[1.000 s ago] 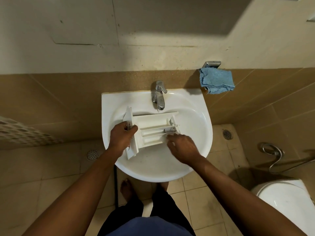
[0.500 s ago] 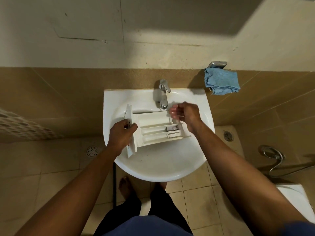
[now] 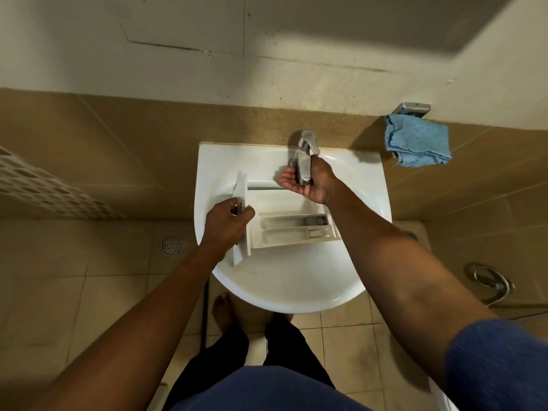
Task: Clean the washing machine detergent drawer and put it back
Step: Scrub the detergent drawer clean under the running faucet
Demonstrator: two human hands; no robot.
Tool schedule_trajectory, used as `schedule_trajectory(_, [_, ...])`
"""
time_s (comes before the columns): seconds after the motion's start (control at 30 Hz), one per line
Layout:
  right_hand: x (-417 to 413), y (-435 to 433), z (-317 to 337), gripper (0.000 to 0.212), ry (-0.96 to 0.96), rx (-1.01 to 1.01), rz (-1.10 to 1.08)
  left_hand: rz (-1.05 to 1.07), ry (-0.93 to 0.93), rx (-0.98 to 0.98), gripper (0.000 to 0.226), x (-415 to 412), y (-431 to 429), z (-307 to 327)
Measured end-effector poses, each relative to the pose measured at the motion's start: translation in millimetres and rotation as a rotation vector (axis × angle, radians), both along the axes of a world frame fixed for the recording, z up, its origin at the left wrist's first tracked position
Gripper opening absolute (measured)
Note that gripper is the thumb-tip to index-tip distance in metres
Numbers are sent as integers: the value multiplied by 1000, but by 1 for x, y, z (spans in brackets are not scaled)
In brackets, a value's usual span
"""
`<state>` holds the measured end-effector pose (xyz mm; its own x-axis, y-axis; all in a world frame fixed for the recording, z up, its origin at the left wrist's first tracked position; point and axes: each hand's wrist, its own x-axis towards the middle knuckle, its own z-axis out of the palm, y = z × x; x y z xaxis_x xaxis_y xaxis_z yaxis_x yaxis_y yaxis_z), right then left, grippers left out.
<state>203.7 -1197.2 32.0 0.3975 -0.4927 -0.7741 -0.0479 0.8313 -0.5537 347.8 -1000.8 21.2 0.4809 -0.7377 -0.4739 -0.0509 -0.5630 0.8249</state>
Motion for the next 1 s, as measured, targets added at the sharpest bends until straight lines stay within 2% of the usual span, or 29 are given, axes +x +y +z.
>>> schedule_trajectory(0.13, [-3, -3, 3, 51, 0, 18, 11, 2, 12, -1, 10, -1, -1, -2])
schedule_trajectory(0.4, [-9, -5, 5, 56, 5, 14, 69, -15, -1, -1, 43, 1, 0, -5])
schedule_trajectory(0.57, [-39, -8, 8, 46, 156, -39, 218, -21, -13, 2, 29, 2, -1, -9])
schedule_trajectory(0.67, [-68, 2, 13, 51, 264, -94, 346, -25, -15, -3, 30, 3, 0, -11])
schedule_trajectory(0.83, [-99, 39, 26, 50, 451, -308, 554, -27, 2, -6, 24, 4, -1, -11])
schedule_trajectory(1.0, [-115, 52, 18, 54, 653, -822, 807, -20, 6, -4, 24, 4, -2, -12])
